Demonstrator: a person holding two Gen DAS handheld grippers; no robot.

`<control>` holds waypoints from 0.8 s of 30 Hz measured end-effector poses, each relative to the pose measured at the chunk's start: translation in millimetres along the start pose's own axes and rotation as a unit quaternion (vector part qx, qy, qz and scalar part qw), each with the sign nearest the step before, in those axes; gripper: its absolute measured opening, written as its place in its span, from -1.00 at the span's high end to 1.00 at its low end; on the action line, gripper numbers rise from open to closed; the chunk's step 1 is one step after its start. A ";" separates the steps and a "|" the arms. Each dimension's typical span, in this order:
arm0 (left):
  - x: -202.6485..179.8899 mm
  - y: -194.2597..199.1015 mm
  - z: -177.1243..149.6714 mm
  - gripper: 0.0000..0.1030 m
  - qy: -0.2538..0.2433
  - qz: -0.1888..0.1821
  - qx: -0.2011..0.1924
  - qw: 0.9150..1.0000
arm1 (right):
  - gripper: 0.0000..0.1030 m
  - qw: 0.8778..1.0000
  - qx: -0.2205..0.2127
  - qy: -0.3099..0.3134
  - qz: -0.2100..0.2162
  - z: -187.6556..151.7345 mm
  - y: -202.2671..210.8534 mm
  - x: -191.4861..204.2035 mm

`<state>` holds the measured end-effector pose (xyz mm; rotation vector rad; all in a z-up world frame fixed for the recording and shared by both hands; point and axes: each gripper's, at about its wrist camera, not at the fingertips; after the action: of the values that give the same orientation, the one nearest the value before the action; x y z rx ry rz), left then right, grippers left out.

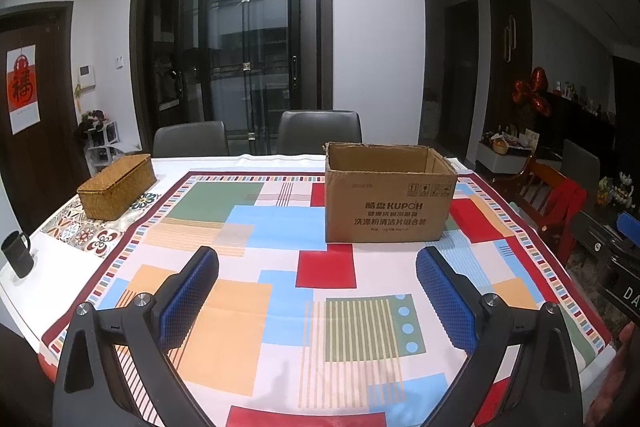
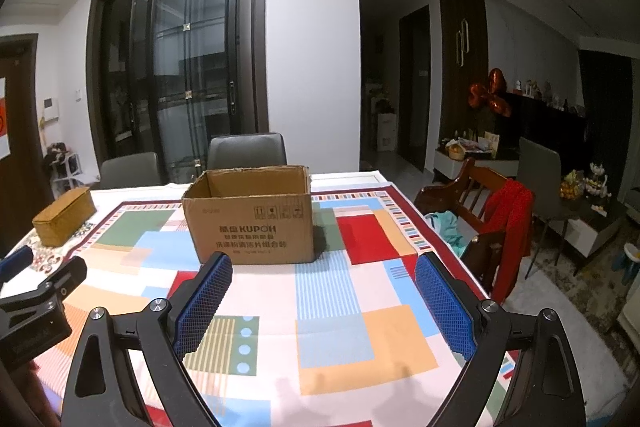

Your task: Organize snacks

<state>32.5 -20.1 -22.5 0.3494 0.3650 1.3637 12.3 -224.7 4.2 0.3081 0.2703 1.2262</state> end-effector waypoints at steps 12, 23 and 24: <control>-0.8 -1.2 0.7 -0.96 -0.002 -0.002 0.002 1.000 | -0.82 1.000 0.000 0.000 0.000 0.4 -0.1 0.1; -2.2 -3.5 0.3 -0.96 -0.004 -0.001 0.001 1.000 | -0.82 1.000 0.003 -0.003 -0.002 0.2 -2.1 -1.6; -2.2 -3.6 0.3 -0.96 -0.004 -0.001 0.001 1.000 | -0.83 1.000 0.003 -0.003 -0.002 0.0 -1.6 -1.2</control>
<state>35.5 -22.9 -23.7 0.3571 0.3599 1.3596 13.3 -226.3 3.7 0.3159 0.2687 1.2215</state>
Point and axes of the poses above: each gripper's, at about its wrist camera, not at the fingertips, and y roughly against the way its jaws point, x to its left, z to its top, and after that the axes turned 7 degrees about -z, right-handed
